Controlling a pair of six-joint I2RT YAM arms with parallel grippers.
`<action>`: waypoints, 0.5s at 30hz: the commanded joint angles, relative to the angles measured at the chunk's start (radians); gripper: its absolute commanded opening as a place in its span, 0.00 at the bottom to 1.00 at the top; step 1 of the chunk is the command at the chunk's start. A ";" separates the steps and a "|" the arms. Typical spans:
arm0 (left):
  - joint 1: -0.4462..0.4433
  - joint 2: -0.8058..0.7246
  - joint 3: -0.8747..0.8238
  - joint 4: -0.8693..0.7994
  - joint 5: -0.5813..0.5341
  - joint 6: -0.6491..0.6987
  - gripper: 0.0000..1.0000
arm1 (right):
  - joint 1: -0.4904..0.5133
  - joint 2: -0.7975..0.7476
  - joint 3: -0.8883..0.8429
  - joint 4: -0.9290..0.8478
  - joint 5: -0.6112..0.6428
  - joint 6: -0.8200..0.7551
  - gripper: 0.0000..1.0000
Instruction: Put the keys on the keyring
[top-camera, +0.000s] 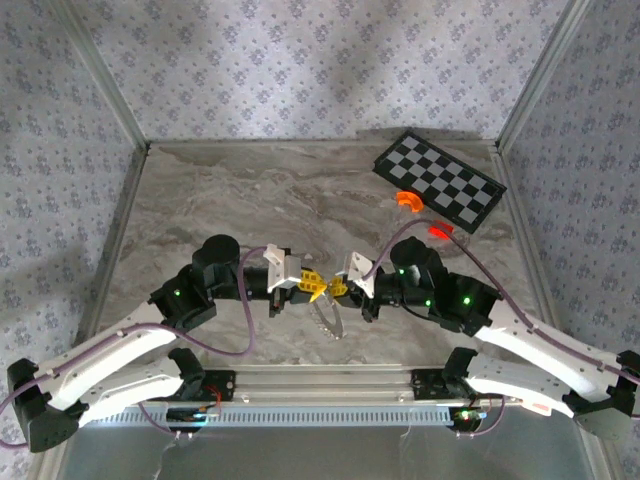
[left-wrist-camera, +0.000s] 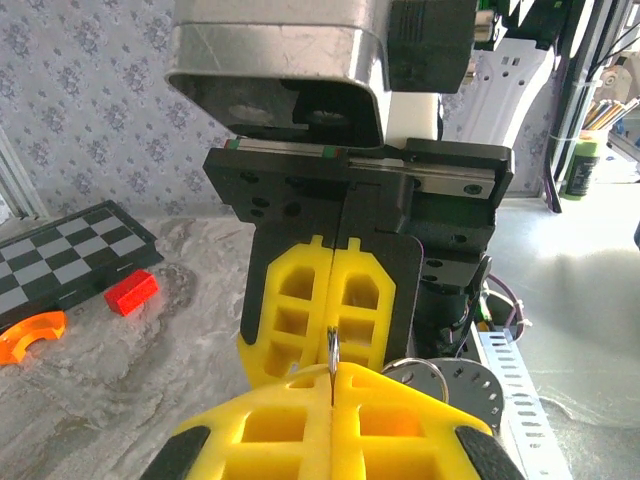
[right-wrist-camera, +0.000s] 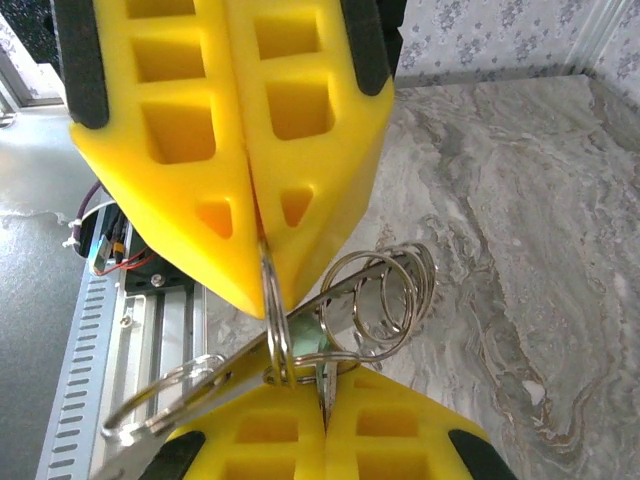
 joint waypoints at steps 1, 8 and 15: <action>0.000 -0.026 0.016 0.125 0.043 -0.023 0.00 | 0.003 0.005 0.029 -0.023 -0.017 -0.003 0.00; 0.000 -0.029 0.000 0.145 0.039 -0.032 0.00 | 0.007 -0.056 0.012 -0.001 -0.014 0.003 0.06; 0.002 -0.043 -0.014 0.144 0.027 -0.028 0.00 | 0.012 -0.158 -0.037 0.041 0.053 0.022 0.34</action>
